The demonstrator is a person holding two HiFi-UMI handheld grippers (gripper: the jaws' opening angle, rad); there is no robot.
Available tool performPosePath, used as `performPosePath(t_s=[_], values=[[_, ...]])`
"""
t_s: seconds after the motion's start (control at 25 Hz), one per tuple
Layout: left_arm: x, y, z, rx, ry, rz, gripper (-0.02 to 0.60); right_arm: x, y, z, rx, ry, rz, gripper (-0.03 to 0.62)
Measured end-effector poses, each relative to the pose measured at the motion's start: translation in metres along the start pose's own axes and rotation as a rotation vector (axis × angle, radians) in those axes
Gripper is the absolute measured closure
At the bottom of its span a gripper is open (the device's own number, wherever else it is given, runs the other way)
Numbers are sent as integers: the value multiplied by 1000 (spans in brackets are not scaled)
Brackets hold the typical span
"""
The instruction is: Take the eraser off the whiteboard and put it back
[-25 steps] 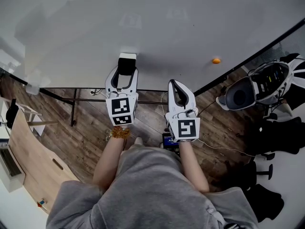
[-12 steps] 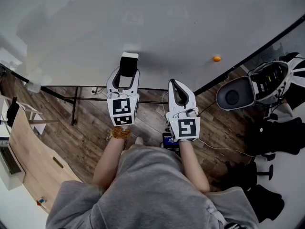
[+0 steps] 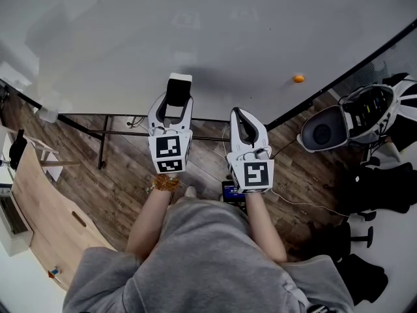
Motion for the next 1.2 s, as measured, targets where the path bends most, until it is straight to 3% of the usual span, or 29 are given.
performPosePath(t_s=[1.2], values=[[-48, -9, -16, 18, 46, 24, 347, 10, -7, -42, 21, 86, -1, 583]])
Point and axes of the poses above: the fingertips, and each gripper's own axes: x forward along the fingers, z to its right, y out of its top, the point moved 1 cm from there along -x, backward along the fingers, and after that the axes turned 5 degrees about x, right-handed, at the moved point
